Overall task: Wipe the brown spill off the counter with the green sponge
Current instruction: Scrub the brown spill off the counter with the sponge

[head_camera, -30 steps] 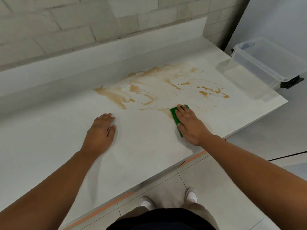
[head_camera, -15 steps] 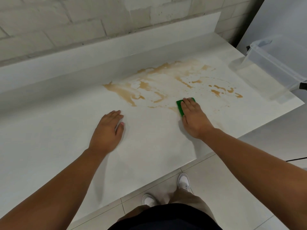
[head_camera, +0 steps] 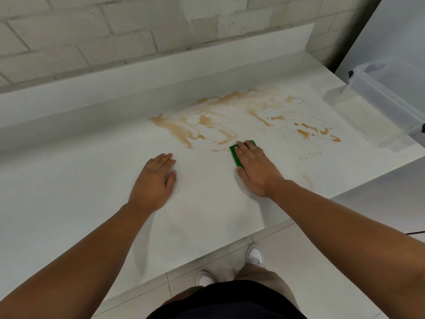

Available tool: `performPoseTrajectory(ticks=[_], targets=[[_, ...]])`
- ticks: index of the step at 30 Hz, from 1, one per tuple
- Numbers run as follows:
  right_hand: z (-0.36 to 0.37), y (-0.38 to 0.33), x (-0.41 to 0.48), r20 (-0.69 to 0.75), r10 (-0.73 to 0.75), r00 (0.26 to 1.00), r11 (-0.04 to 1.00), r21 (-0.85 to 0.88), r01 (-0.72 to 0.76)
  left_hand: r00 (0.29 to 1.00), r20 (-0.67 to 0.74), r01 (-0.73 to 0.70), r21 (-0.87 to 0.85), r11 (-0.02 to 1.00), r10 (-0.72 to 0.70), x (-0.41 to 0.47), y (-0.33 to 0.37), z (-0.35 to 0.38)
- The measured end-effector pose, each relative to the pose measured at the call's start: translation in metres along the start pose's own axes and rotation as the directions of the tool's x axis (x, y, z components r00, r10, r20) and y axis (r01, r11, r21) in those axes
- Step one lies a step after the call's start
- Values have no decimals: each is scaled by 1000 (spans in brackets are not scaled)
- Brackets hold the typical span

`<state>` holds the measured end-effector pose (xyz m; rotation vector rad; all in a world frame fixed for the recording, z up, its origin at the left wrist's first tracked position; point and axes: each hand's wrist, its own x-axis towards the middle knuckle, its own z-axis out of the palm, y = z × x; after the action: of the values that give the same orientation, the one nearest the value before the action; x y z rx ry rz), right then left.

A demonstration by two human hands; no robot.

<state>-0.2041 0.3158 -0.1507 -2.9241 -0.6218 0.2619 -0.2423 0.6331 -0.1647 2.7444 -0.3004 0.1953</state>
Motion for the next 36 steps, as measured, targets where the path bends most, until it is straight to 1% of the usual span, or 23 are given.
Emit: performPoseTrajectory(ticks=[3,5,6,8,10,12,14,17,19,20,22,24,26,28,30,33,35,36], targets=[[6,-9,-11,10,-99,995,994,37,98,1000,14,-12,18,1000,12,0,-2,2],[0,-1,-15,23,-110,994,992,62,109,999,39,-16,10,1000,15,-1,-4,3],[-4,3,-13,30,-84,996,995,57,83,999,52,-11,-5,1000,11,-1,-5,2],[-9,3,-1,45,18,999,1000,8,-19,996,85,17,-76,997,-11,0,-6,-3],[-7,-9,13,31,101,994,994,-32,-100,995,93,49,-136,989,-36,0,-8,-9],[0,-24,22,2,110,994,994,-13,-110,996,65,66,-123,990,-58,2,-13,-12],[6,-29,20,-41,39,998,999,22,-38,996,40,85,-73,994,-82,2,-22,-11],[8,-16,8,-115,-128,985,986,96,139,992,34,122,-43,992,-121,3,-37,-14],[6,-2,4,-136,-159,978,978,115,175,993,35,111,-54,992,-110,0,-46,-16],[5,5,6,-144,-141,979,982,104,157,995,38,94,-55,994,-92,-2,-49,-17],[2,11,17,-118,-49,992,996,66,57,997,49,60,-36,998,-59,-6,-51,-16],[-1,5,31,-100,31,995,999,23,-29,997,45,56,-9,998,-56,-6,-50,-13],[1,-9,38,-118,33,992,999,33,-30,997,38,65,9,998,-65,-4,-47,-13],[8,-23,36,-112,-32,993,998,48,38,997,34,68,20,997,-69,-4,-46,-12],[13,-34,27,-83,-133,988,990,40,137,997,28,67,26,997,-68,-6,-46,-12],[11,-27,15,-28,-248,968,966,69,249,997,26,66,28,997,-67,-5,-46,-11],[4,-12,10,15,-288,958,957,45,287,997,28,69,33,997,-70,-6,-47,-11],[1,-5,11,31,-274,961,962,27,273,997,28,67,35,997,-68,-6,-47,-11]])
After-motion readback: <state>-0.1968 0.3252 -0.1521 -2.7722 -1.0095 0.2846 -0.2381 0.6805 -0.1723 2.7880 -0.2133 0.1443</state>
